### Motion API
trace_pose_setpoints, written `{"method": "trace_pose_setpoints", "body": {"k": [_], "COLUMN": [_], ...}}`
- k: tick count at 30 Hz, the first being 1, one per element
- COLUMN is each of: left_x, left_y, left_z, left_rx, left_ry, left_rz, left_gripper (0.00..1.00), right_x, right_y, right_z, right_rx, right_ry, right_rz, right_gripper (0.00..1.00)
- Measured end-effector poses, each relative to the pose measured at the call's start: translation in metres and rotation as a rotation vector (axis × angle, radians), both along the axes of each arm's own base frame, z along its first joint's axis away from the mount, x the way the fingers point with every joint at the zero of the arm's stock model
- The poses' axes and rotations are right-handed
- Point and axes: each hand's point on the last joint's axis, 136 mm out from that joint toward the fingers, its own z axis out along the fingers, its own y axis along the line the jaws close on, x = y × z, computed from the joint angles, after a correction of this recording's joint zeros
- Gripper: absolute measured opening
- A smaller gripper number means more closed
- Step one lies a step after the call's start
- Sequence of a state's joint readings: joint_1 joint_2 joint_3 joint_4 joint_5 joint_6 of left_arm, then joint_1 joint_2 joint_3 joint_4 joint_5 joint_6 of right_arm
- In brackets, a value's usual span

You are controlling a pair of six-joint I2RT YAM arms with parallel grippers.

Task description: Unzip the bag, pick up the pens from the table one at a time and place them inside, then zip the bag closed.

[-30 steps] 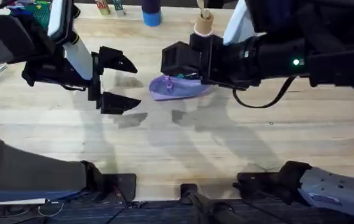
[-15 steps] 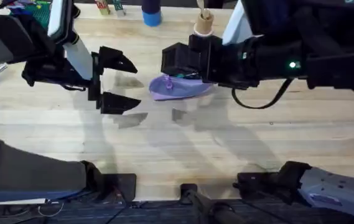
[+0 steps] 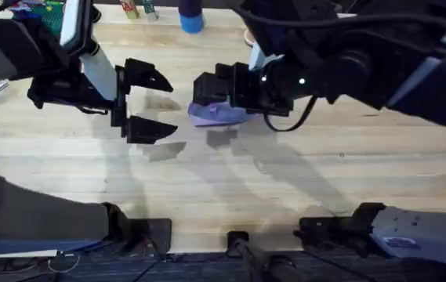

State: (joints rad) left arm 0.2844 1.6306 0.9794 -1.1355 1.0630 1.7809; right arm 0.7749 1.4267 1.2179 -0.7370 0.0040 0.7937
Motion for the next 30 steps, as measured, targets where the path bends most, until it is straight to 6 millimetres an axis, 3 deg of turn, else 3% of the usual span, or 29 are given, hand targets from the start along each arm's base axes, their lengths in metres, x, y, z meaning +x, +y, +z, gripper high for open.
{"method": "trace_pose_setpoints", "body": {"k": [30], "left_x": [0.0], "left_y": [0.0], "left_z": [0.0], "left_rx": [0.0], "left_ry": [0.0], "left_rz": [0.0], "left_gripper": [0.995], "right_x": [0.017], "right_y": [0.039], "right_z": [-0.039], "right_rx": [0.018], "right_ry": [0.026], "right_rz": [0.042], "right_gripper": [0.996]}}
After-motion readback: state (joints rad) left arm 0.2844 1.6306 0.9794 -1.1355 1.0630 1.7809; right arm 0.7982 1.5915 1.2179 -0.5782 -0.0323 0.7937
